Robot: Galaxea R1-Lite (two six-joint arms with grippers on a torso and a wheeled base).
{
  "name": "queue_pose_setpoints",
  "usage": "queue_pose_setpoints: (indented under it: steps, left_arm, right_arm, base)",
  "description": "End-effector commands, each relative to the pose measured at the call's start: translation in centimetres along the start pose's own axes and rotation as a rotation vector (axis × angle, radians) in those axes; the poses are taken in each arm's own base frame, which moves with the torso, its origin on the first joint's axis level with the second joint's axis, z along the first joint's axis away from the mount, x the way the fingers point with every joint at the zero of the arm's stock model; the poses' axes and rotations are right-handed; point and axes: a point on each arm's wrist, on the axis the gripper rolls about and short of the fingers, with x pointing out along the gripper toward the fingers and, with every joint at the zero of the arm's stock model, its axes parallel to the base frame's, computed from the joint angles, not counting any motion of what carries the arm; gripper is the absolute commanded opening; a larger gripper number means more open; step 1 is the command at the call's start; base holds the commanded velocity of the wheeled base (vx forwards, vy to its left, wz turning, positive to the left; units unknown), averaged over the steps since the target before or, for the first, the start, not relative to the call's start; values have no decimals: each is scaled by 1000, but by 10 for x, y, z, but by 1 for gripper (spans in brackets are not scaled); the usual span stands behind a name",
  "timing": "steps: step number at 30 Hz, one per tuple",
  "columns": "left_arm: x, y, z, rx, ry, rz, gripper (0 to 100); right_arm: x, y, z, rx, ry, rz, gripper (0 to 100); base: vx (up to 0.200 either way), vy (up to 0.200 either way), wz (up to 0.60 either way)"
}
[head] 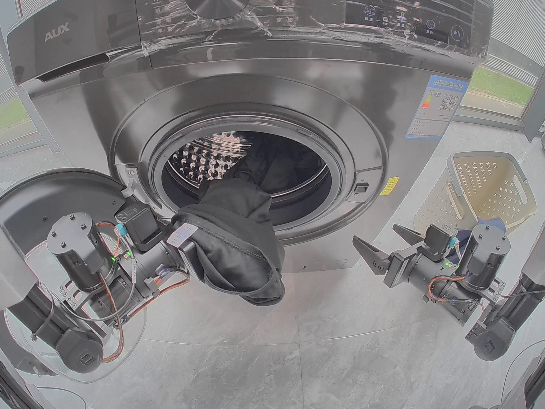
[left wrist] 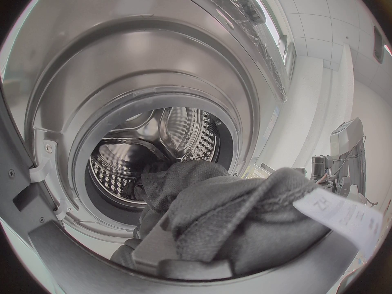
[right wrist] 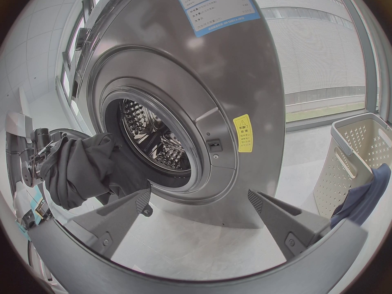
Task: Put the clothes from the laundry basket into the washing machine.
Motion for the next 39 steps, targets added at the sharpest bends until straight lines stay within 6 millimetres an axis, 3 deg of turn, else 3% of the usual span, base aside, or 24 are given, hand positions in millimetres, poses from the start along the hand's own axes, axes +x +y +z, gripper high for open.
queue_pose_setpoints:
  steps: [1,17,21,24,27,34,39]
  left_arm:
    - [0,0,-2,-2,6,0,0]
    - [8,5,-7,41,17,20,0]
    - [14,2,-25,71,72,20,0]
    - [45,-10,-38,65,51,44,0]
    - [75,-4,-43,71,-1,71,0]
    - [118,21,-56,71,-80,117,0]
    - [133,30,-72,71,-71,125,0]
  right_arm:
    - [0,0,0,0,1,0,100]
    - [-5,8,-4,-3,24,31,100]
    - [-10,19,-7,-5,39,72,100]
    - [-14,28,-13,-7,69,109,100]
    - [-17,34,-16,-10,83,130,100]
    - [-19,36,-14,-9,77,126,100]
    - [-19,39,-15,-9,80,138,100]
  base:
    - [0,0,0]
    - [75,0,0]
    - [0,0,0]
    - [0,0,0]
    - [0,0,0]
    - [0,0,0]
    - [0,0,0]
